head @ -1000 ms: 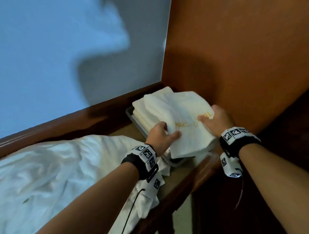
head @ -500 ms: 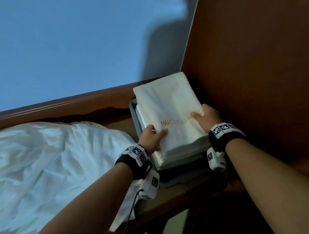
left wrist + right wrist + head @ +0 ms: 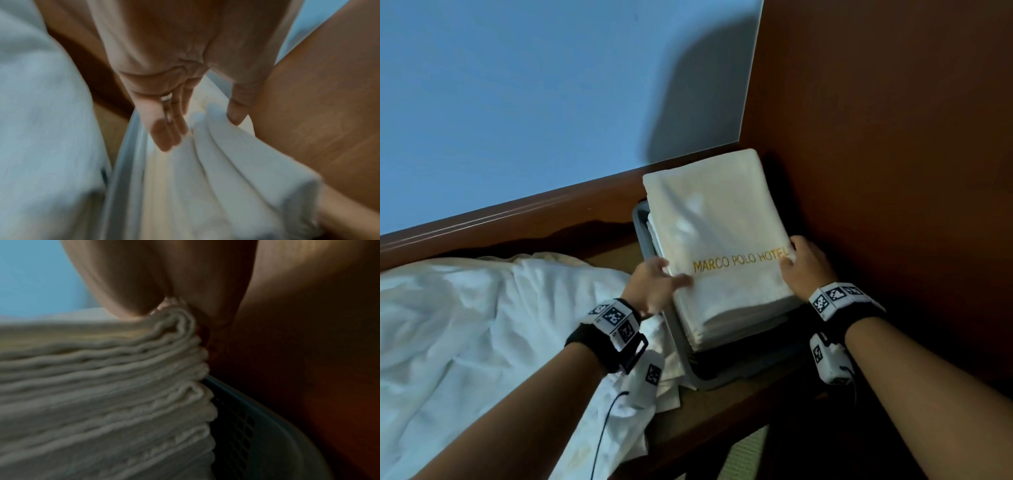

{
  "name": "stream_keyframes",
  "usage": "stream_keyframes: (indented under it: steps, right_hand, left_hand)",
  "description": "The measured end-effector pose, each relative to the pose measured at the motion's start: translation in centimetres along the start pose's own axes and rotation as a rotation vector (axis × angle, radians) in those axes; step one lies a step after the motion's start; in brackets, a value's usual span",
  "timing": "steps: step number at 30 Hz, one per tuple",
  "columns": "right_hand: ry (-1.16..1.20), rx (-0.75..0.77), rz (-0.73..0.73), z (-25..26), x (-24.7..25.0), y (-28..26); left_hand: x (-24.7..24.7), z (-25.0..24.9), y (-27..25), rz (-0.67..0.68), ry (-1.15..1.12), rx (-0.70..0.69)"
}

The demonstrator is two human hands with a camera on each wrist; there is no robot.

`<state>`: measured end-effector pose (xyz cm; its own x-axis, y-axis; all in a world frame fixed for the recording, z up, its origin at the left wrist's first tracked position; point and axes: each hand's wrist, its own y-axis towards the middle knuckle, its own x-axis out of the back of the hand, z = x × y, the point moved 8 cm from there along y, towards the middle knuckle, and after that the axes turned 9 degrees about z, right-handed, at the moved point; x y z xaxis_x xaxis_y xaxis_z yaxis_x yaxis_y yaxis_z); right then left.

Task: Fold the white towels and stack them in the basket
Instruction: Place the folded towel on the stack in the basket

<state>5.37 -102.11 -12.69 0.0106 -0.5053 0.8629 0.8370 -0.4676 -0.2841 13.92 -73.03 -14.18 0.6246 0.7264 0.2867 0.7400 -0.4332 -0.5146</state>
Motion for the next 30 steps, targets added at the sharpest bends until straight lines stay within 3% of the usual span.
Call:
stream_keyframes:
  steps: [2, 4, 6, 10, 14, 19, 25, 30]
  right_hand:
    - [-0.163, 0.135, -0.173, 2.8, 1.1, -0.9]
    - [-0.221, 0.285, -0.225, 6.3, 0.9, -2.3]
    - [-0.270, 0.351, -0.085, 8.7, -1.3, -3.0]
    - [-0.157, 0.187, 0.314, 8.8, -5.8, -1.7]
    - [-0.272, 0.166, 0.350, 7.9, -7.7, 0.3]
    - [-0.323, 0.160, 0.331, 7.6, -9.0, 2.1]
    - [-0.356, 0.148, 0.324, 6.9, -8.6, 1.7]
    - [-0.359, 0.128, 0.350, 7.0, -7.2, -0.1]
  left_hand:
    - [2.6, -2.7, 0.3, -0.172, 0.262, -0.137]
    - [3.7, -6.9, 0.5, -0.301, 0.574, -0.341]
    - [3.2, -10.1, 2.4, -0.269, 0.924, -0.426]
    - [3.6, -10.4, 9.3, -0.015, 1.383, -0.238]
    - [3.0, -9.2, 13.6, 0.085, 1.395, -0.201]
    - [2.6, -8.1, 15.9, 0.105, 1.324, -0.201]
    - [2.7, -8.1, 13.6, 0.153, 1.278, -0.184]
    - [4.9, -8.5, 8.0, 0.127, 1.204, -0.237]
